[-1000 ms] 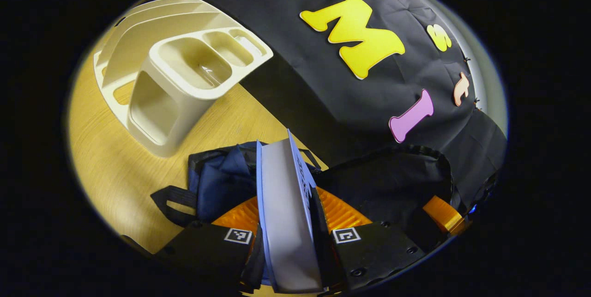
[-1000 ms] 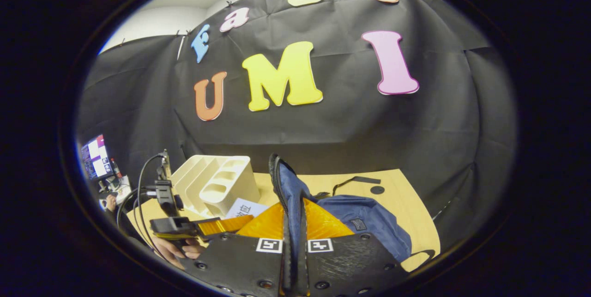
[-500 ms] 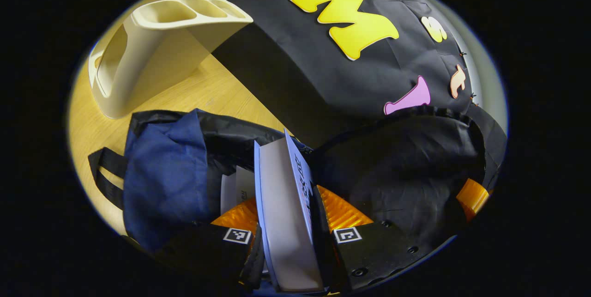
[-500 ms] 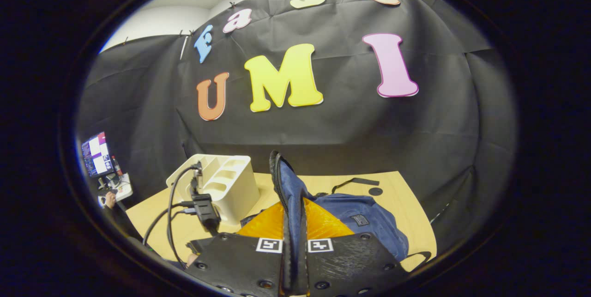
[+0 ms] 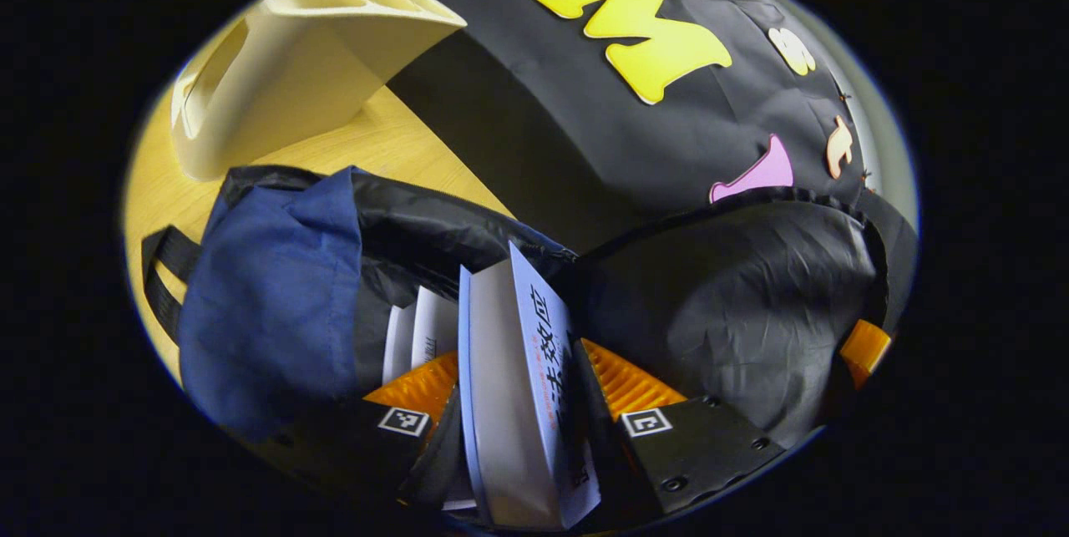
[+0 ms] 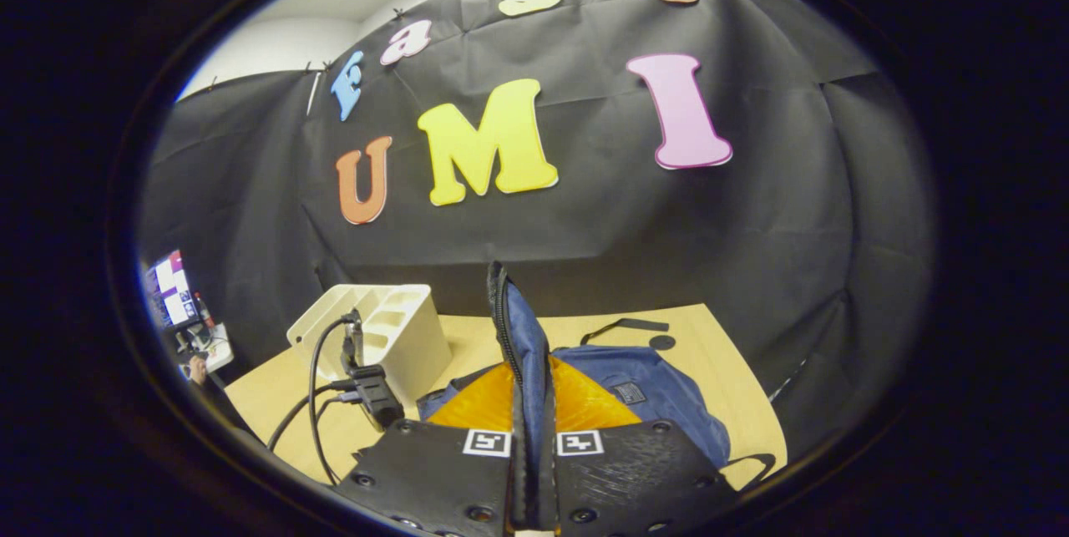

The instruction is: Open the schoolbag, grab two books from the bookshelf and put them into the schoolbag.

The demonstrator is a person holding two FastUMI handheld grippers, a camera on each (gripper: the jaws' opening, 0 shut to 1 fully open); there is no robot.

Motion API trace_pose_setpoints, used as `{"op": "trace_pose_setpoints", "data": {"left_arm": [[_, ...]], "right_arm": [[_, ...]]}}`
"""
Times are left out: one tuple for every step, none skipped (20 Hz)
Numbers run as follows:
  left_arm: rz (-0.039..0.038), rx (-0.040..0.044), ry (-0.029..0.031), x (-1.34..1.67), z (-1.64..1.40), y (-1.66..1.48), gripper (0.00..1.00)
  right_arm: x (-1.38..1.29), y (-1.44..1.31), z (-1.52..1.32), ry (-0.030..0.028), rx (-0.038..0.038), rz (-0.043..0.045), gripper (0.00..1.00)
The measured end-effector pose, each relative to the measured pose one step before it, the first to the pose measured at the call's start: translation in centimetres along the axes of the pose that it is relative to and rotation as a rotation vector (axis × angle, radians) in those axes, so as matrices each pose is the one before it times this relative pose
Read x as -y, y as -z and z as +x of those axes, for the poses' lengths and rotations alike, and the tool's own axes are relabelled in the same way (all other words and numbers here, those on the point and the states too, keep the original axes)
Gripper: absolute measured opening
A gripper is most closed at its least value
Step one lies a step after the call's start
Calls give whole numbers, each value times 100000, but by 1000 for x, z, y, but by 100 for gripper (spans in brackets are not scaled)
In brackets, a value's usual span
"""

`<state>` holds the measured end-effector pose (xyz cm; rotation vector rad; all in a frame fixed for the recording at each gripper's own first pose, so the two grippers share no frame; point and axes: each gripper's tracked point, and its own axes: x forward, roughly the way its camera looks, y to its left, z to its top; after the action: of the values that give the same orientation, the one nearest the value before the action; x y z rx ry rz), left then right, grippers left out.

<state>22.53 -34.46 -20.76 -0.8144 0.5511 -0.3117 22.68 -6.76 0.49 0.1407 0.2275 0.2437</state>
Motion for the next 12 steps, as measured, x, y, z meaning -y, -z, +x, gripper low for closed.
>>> {"op": "trace_pose_setpoints", "data": {"left_arm": [[5518,1480,-3225,-456,-182,-341,72],[5302,1485,-3667,-756,-121,-570,78],[3946,1065,-3304,-741,-163,-449,80],[1928,413,-2134,-700,-160,-385,82],[633,-32,-67,-255,-320,-220,83],[277,-88,-650,-442,-383,-216,90],[689,199,-1192,-535,-432,-288,91],[976,-299,-831,-536,-472,-105,91],[815,-196,-300,-277,-540,-142,92],[938,-606,-1328,-534,-685,-169,91],[618,-525,-396,-548,-775,-31,91],[880,212,-532,-540,-842,-107,91]], "right_arm": [[190,338,36,541,-535,345,4],[135,432,-7,300,-1530,787,5],[106,580,16,244,-1460,859,5],[296,484,168,646,-1150,1231,5],[282,600,176,840,-1543,323,5],[323,520,99,1162,-1218,107,5],[316,442,80,1345,-749,285,5],[175,297,29,735,-473,757,6],[91,249,10,528,-107,602,6],[164,349,-23,1009,-199,79,6],[263,384,-37,1371,-453,82,6],[180,276,-43,1312,-338,346,6]]}}
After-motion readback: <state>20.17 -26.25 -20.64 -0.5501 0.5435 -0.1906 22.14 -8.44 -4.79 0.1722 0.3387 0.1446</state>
